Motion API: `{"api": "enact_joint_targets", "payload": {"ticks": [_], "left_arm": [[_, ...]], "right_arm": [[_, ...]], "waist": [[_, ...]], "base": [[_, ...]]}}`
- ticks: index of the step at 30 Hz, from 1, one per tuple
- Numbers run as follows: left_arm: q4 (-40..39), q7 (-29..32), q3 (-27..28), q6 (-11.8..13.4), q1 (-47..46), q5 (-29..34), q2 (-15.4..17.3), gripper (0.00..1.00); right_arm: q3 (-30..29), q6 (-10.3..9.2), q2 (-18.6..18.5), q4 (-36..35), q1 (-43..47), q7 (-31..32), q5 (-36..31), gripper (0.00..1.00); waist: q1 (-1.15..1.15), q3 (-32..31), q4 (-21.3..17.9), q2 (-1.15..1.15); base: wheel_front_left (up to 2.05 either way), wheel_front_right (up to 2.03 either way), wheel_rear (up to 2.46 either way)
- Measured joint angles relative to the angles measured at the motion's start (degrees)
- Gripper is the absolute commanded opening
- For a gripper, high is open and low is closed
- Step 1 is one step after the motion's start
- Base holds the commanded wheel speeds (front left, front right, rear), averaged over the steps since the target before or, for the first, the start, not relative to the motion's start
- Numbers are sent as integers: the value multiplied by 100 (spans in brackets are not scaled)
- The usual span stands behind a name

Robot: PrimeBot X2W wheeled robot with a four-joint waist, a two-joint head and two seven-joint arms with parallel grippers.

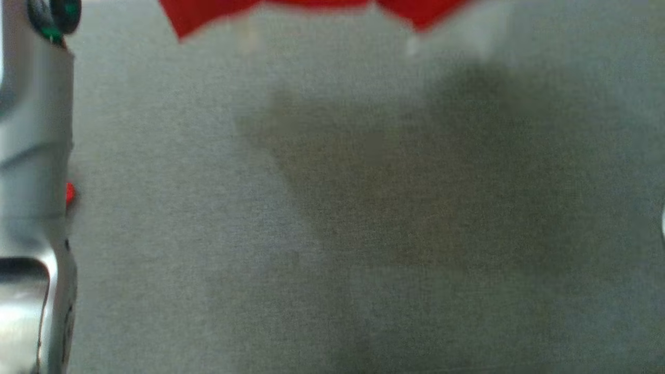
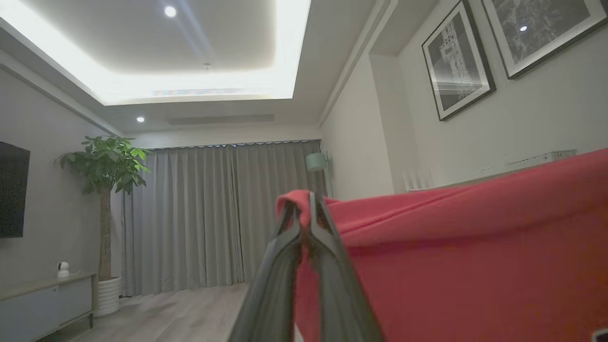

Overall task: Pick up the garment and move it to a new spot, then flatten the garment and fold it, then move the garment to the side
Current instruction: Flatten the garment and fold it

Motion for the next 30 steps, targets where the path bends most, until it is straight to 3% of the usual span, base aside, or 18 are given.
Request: {"api": "enact_joint_targets", "payload": {"ticks": [4, 9, 12, 17, 21, 30], "left_arm": [[503, -158, 51, 32, -200, -12, -136, 0], [775, -231, 218, -10, 654, -138, -178, 0], [528, -235, 356, -68, 1500, -172, -274, 0], [303, -234, 728, -97, 3375, -314, -814, 0], [265, -227, 829, -249, 4685, -238, -1050, 0], [-358, -227, 1091, -444, 6179, -55, -1149, 0]], "right_arm": [[81, 0, -83, 449, -194, -154, 9, 0], [411, 0, -91, 661, 500, -211, 408, 0], [634, 0, -107, 628, 1300, -234, 746, 0], [1007, 0, -98, 366, 3184, -230, 1400, 0], [1133, 0, -91, 57, 4630, -205, 1881, 0], [1273, 0, 91, -560, 6612, -83, 2217, 0]], "waist": [[0, 272, -95, 0], [-2, 388, -261, 0], [-2, 421, -342, 0], [-4, 298, -403, 0], [-4, 110, -450, 0], [-4, -555, -516, 0]], "base": [[0, 0, 0], [0, 0, 0], [0, 0, 0], [0, 0, 0], [0, 0, 0], [0, 0, 0]]}}
